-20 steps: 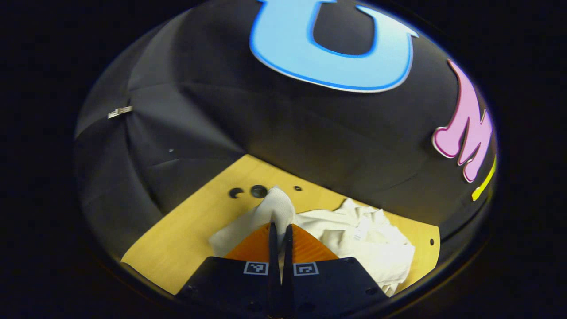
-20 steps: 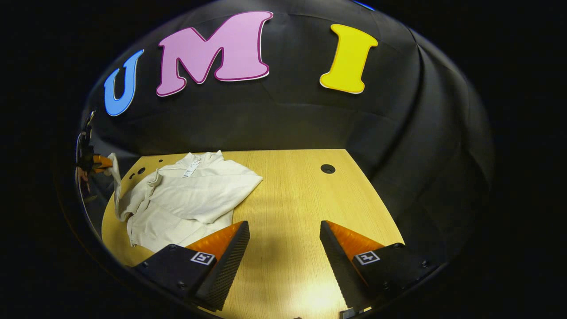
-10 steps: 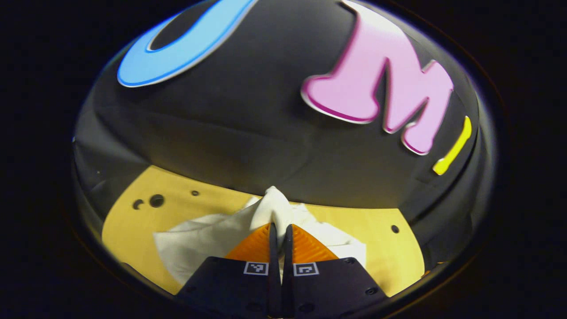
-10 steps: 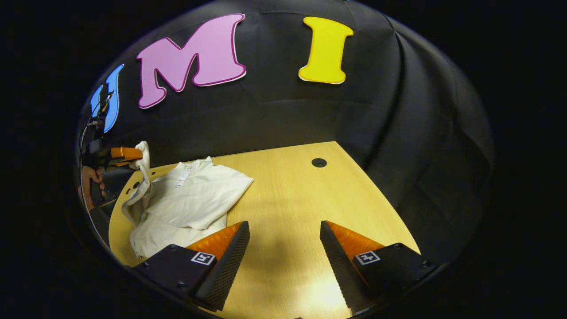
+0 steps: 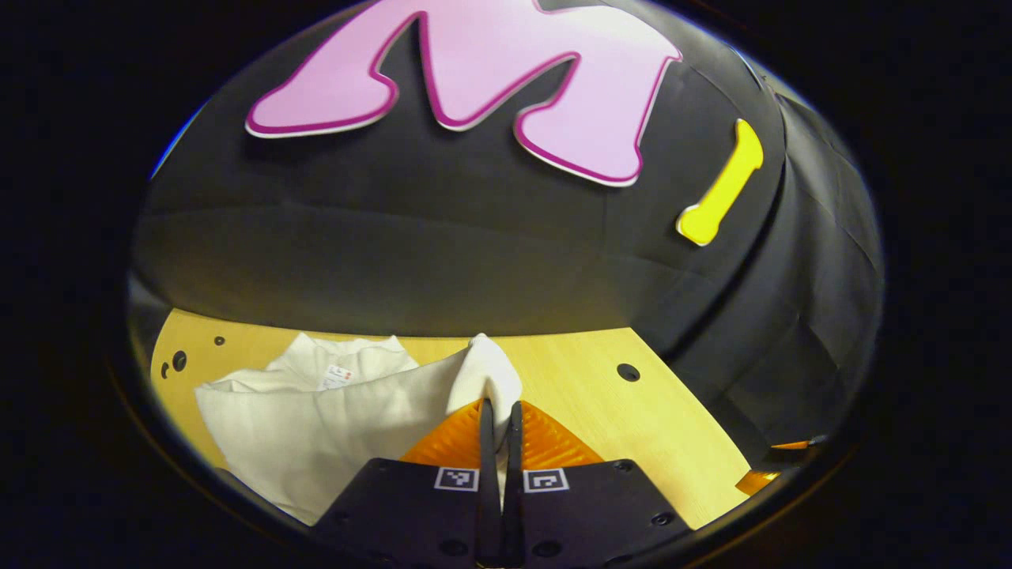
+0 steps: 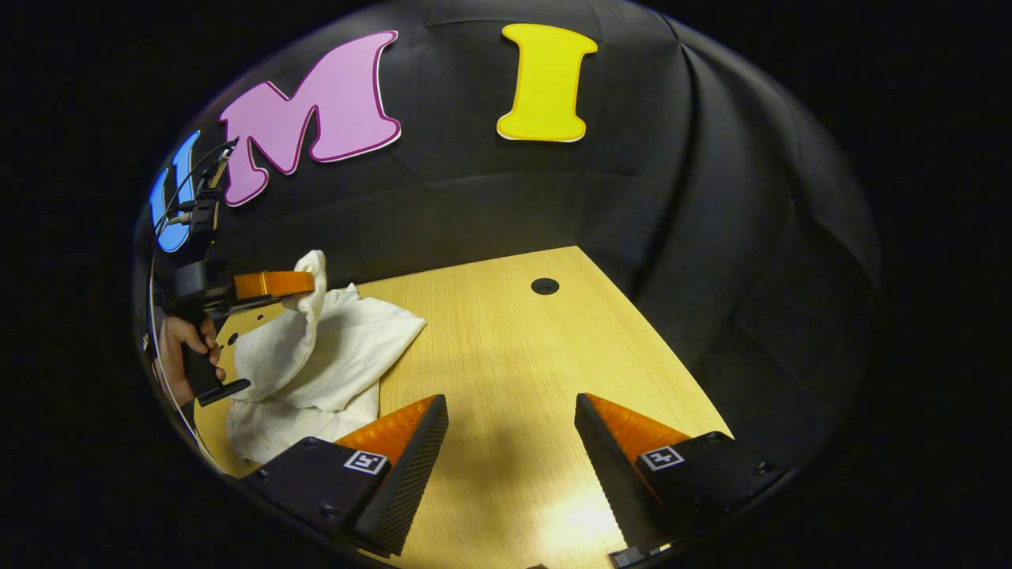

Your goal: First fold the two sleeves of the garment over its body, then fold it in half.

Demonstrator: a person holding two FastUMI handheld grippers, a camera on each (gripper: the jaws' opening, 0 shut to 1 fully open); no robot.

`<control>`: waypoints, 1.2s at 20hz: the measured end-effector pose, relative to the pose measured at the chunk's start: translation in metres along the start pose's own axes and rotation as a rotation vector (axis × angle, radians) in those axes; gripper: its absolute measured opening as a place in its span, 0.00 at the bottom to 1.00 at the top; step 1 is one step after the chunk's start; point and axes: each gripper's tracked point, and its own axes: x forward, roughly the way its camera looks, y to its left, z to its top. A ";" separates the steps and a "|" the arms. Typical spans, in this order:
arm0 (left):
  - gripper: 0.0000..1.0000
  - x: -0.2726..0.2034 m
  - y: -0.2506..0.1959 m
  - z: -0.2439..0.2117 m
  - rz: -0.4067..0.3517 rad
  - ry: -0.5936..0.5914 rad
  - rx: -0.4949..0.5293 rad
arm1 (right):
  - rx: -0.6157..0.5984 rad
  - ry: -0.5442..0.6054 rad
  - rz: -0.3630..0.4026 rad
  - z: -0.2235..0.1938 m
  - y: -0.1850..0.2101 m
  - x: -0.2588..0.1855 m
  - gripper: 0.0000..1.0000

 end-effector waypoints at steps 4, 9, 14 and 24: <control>0.13 0.020 -0.015 -0.038 -0.047 0.096 0.003 | 0.001 0.012 0.006 -0.013 -0.002 -0.004 0.99; 0.82 -0.002 -0.018 -0.037 -0.050 0.068 0.028 | -0.018 0.012 0.055 -0.015 0.020 -0.002 0.99; 0.98 -0.068 0.042 -0.047 0.047 0.046 0.037 | -0.057 0.042 0.120 -0.028 0.053 -0.001 0.99; 0.98 -0.215 0.196 -0.163 0.334 0.180 -0.152 | -0.045 0.180 0.298 -0.091 0.154 -0.001 0.99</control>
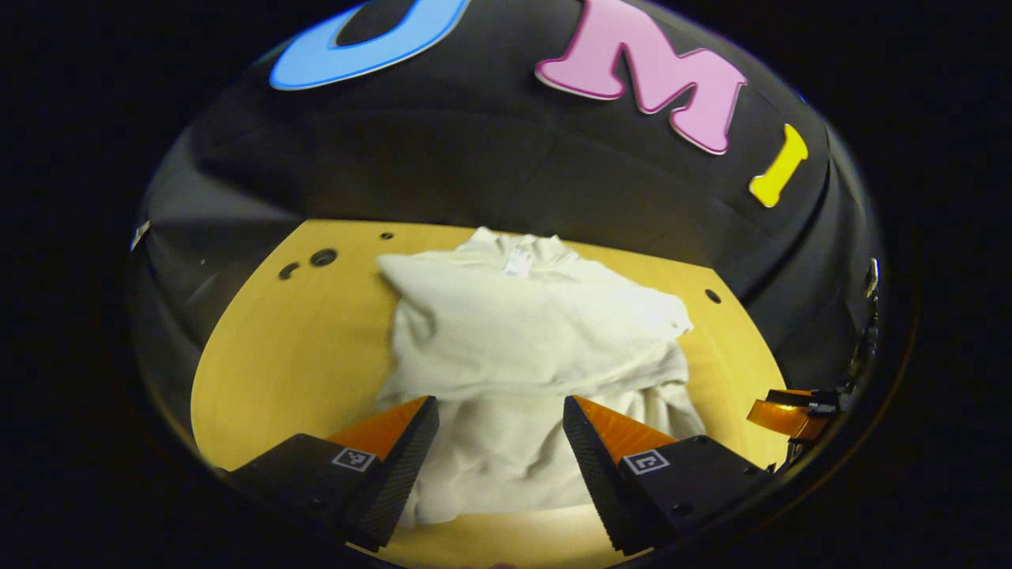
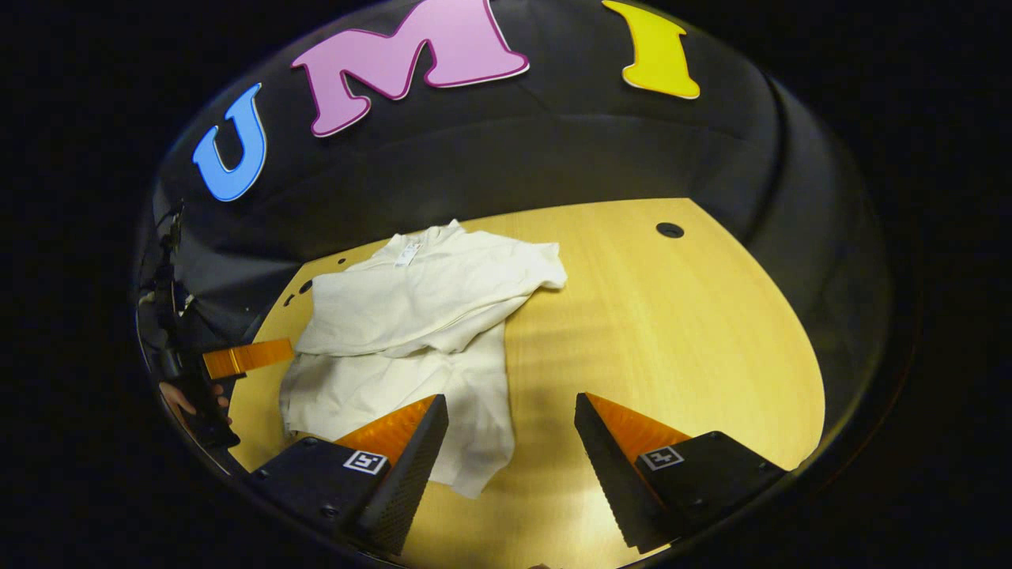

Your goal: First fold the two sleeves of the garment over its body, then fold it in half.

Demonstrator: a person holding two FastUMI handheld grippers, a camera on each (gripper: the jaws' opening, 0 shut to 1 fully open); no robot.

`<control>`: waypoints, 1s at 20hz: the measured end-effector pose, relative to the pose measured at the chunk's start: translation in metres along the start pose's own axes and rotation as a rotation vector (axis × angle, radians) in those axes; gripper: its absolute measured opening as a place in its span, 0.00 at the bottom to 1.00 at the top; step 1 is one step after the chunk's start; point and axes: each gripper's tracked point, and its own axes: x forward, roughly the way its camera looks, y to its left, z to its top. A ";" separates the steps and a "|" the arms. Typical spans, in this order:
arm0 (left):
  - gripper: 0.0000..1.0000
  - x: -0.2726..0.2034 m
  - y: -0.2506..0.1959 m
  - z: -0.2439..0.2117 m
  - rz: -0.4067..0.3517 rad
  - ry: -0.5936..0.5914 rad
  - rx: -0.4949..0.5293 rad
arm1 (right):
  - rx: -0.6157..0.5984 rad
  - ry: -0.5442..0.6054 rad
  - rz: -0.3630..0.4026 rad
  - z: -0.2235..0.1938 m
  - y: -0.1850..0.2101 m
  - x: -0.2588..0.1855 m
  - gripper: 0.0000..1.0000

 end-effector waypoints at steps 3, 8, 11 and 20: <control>0.98 -0.007 0.040 -0.039 0.054 0.055 -0.041 | -0.031 0.044 0.011 -0.023 0.017 0.014 0.99; 0.98 -0.003 0.072 -0.077 0.092 0.121 -0.017 | -0.050 0.121 -0.014 -0.063 0.028 0.039 0.99; 0.98 0.001 0.072 -0.087 0.083 0.141 -0.017 | -0.021 0.147 -0.030 -0.077 0.029 0.048 0.99; 0.99 0.010 0.069 -0.100 0.092 0.172 -0.005 | 0.008 0.136 -0.110 -0.082 0.018 0.050 1.00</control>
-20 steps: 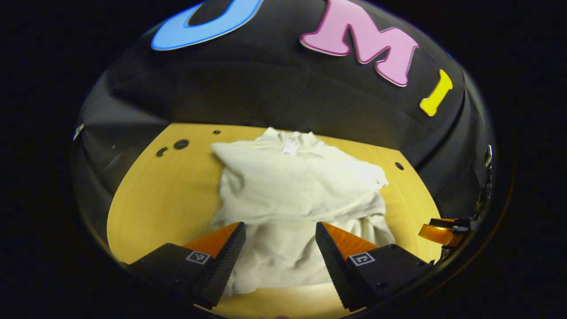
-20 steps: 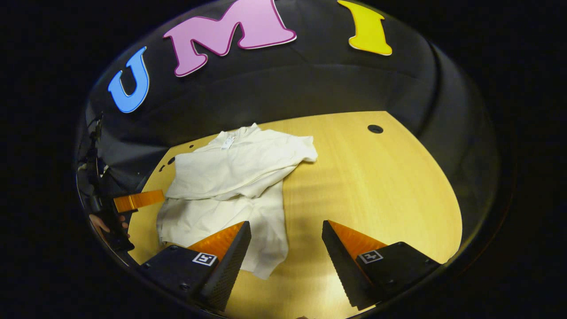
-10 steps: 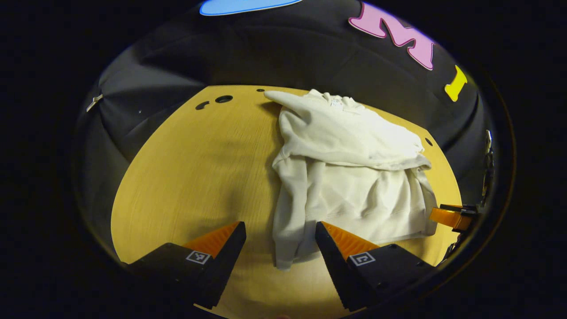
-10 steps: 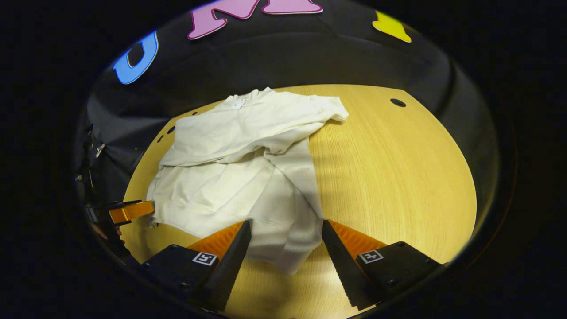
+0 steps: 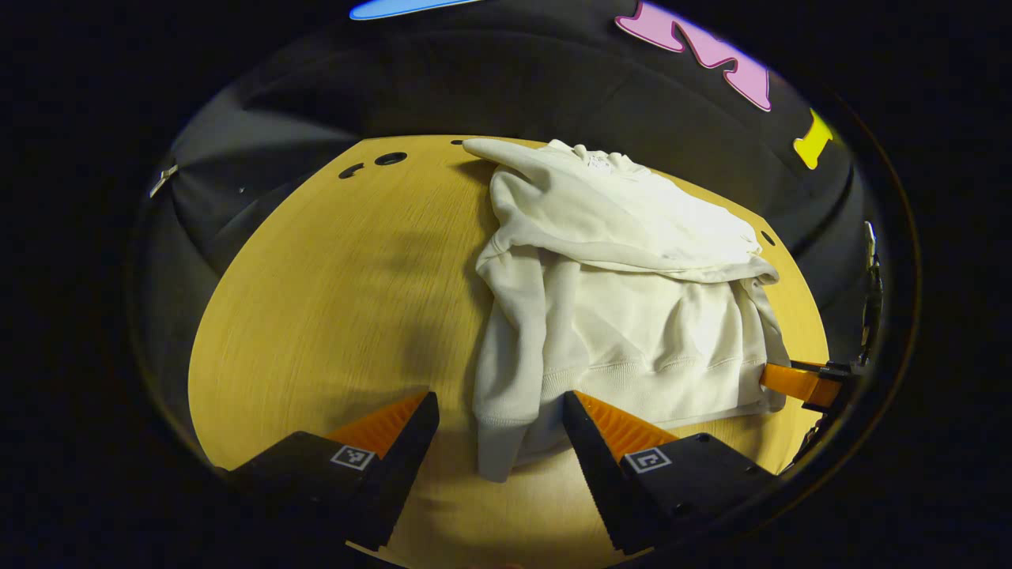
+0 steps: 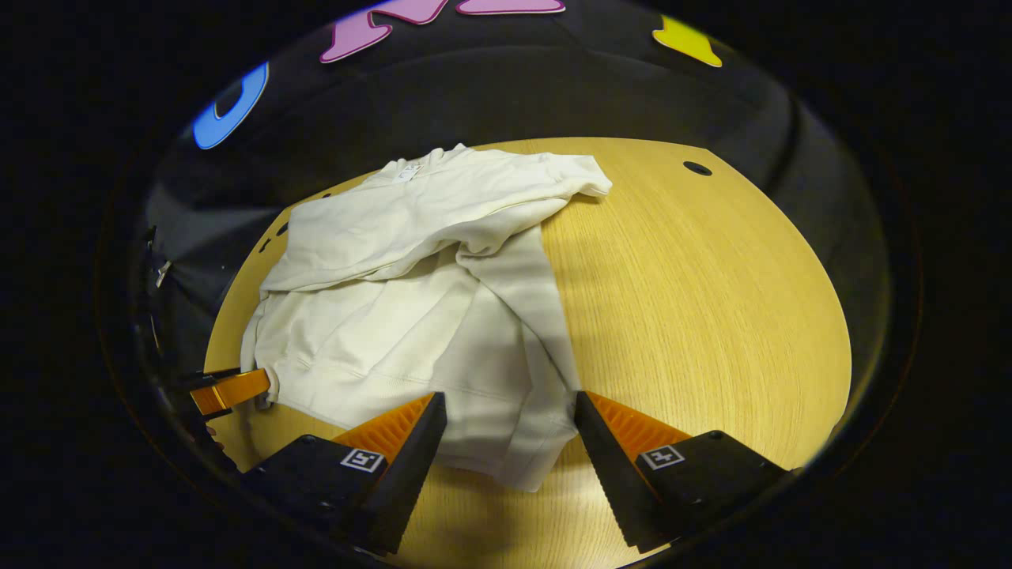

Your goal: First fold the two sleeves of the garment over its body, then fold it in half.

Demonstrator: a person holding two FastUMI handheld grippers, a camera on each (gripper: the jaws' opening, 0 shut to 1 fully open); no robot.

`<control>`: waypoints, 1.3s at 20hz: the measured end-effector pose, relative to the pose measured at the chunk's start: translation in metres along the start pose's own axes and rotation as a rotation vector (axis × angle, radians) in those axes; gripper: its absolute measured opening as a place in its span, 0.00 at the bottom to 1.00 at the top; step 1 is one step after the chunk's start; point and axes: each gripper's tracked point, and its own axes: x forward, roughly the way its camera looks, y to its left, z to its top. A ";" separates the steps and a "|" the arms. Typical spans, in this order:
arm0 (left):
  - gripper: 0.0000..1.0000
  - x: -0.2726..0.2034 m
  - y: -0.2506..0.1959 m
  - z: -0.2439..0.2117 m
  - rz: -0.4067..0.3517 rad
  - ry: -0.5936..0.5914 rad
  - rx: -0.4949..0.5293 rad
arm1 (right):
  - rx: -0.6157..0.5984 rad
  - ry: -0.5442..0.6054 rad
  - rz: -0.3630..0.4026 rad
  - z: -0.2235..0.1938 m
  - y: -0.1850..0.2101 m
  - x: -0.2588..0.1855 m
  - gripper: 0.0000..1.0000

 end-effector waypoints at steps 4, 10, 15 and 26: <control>0.99 0.001 0.002 -0.003 0.010 0.002 -0.013 | 0.056 0.001 -0.023 -0.010 -0.009 0.001 0.99; 0.93 0.005 -0.011 -0.009 0.030 0.007 0.097 | -0.083 0.001 -0.051 -0.016 0.005 0.008 0.86; 0.37 0.006 -0.022 -0.009 0.008 -0.007 0.094 | -0.066 -0.004 -0.025 -0.014 0.019 0.011 0.37; 0.06 -0.001 -0.026 0.007 -0.013 -0.042 0.036 | -0.109 -0.018 0.060 0.000 0.026 0.011 0.07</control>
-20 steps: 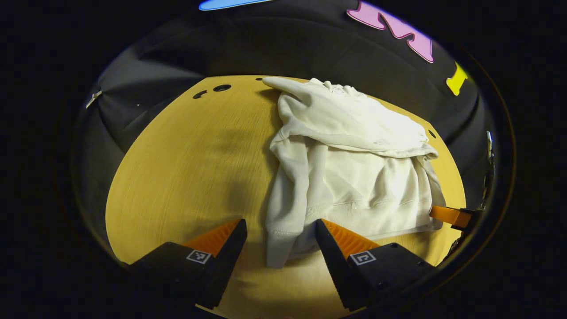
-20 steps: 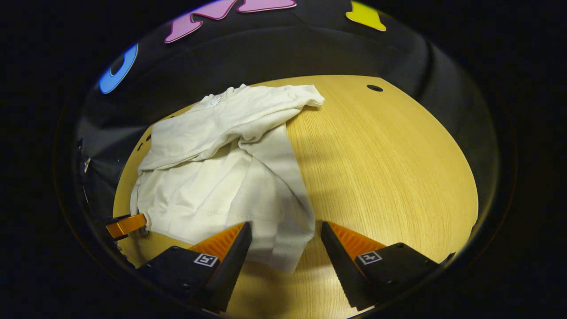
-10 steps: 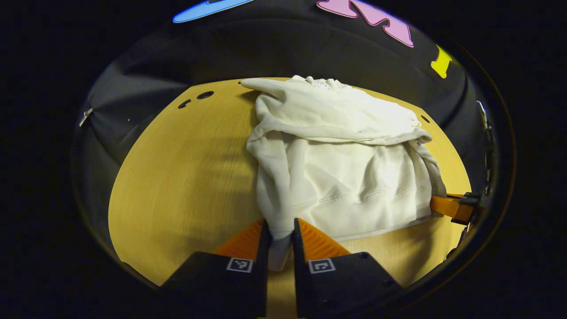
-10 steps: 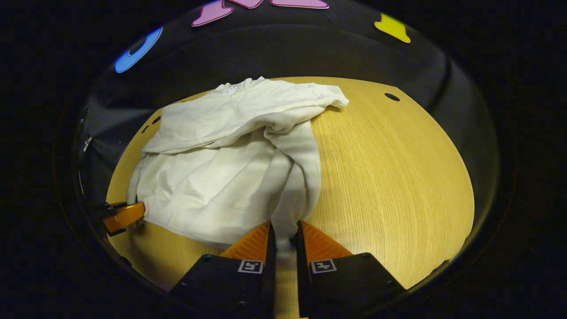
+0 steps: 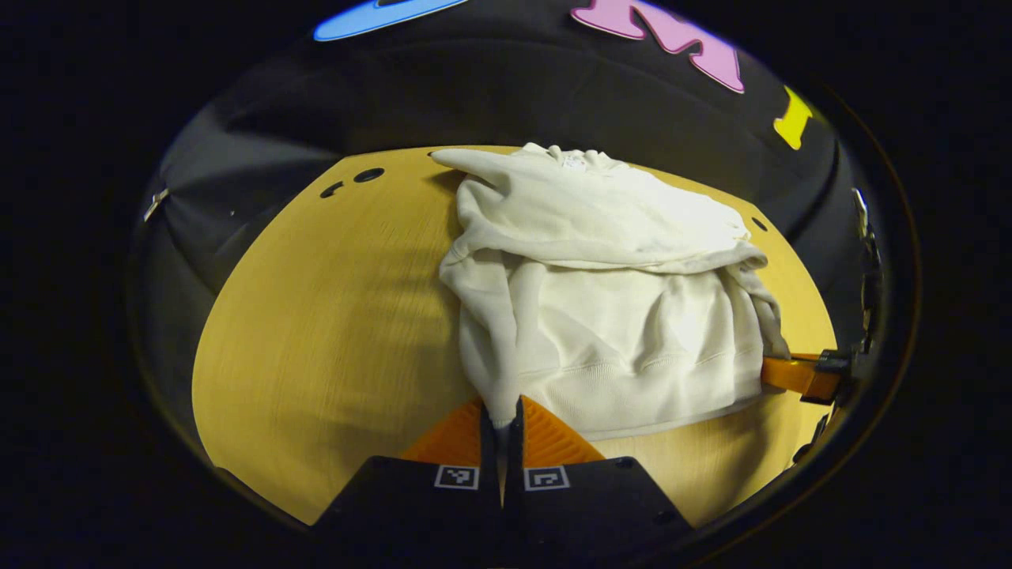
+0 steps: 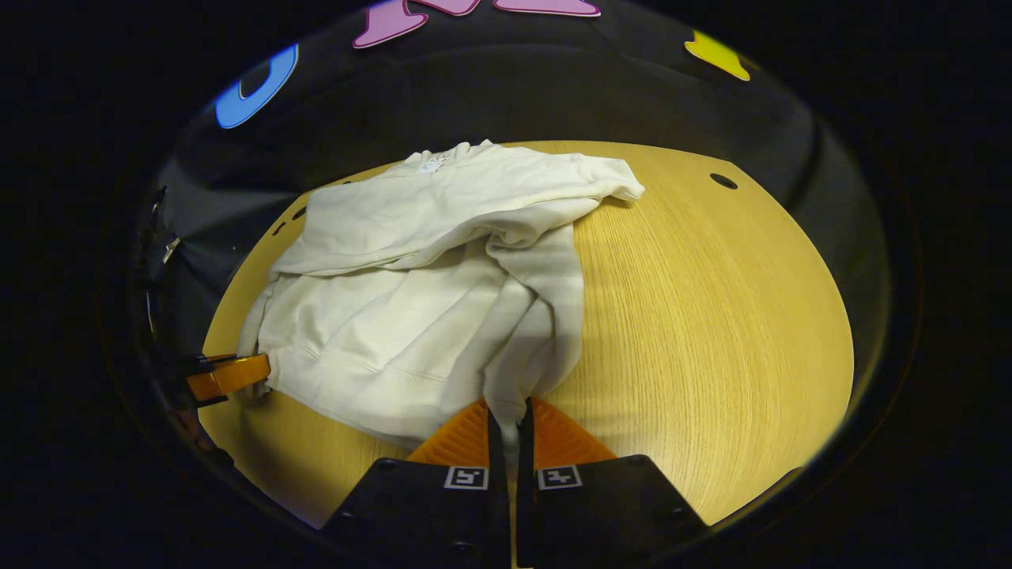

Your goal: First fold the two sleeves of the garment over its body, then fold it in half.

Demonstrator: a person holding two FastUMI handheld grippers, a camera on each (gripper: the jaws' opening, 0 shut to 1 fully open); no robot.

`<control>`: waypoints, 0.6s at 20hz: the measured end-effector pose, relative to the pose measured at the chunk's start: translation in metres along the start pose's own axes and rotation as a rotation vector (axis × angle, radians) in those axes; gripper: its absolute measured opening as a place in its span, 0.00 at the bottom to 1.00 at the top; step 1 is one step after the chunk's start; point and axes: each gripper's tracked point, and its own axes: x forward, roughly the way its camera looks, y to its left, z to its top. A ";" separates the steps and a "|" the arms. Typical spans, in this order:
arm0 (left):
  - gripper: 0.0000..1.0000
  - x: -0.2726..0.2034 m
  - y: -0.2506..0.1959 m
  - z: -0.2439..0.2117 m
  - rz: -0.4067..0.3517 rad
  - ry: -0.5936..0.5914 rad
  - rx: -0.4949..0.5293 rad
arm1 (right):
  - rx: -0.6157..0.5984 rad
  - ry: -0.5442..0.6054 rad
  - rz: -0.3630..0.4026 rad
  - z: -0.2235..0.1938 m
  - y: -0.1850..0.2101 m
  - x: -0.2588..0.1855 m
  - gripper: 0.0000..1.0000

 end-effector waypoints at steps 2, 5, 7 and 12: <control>0.06 -0.008 0.002 0.008 -0.008 -0.022 -0.013 | -0.022 -0.021 0.013 0.012 0.005 -0.006 0.08; 0.06 -0.018 0.002 0.027 -0.014 -0.058 -0.013 | -0.039 -0.060 0.043 0.038 0.016 -0.011 0.08; 0.06 -0.023 -0.001 0.046 -0.021 -0.086 -0.020 | -0.045 -0.101 0.057 0.063 0.022 -0.013 0.08; 0.06 -0.030 -0.006 0.109 -0.043 -0.165 -0.048 | -0.037 -0.198 0.081 0.125 0.034 -0.010 0.07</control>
